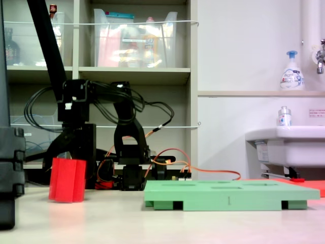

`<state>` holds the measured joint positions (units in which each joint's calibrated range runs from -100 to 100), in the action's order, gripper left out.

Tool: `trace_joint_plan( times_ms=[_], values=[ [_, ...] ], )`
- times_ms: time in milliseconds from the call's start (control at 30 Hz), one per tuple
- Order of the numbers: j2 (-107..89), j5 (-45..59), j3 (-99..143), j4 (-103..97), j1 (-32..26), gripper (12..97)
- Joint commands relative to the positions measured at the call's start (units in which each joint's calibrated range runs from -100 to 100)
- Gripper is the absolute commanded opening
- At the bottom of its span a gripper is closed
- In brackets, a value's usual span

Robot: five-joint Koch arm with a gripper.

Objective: Put the cross columnar block into the corresponding hole

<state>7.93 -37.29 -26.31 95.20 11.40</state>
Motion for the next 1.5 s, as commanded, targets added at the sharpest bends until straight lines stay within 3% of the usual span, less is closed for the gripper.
trace_joint_plan(
  times_ms=[0,333,733,967,1100,1200,1300,1467],
  values=[
    [0.0,0.2,0.4,1.3,0.0,41.7],
    [-4.4,-0.5,2.4,4.4,0.0,38.3],
    [-26.4,-5.4,1.2,4.8,-2.5,38.3],
    [-39.4,-11.7,1.1,4.8,-9.4,38.3],
    [-42.0,-17.4,-2.2,4.8,-16.9,38.4],
    [-37.3,-21.4,-6.7,4.8,-21.2,37.1],
    [-30.6,-25.0,-12.4,4.8,-25.2,28.6],
    [-17.7,-28.8,-24.9,4.8,-29.9,28.7]
  ],
)
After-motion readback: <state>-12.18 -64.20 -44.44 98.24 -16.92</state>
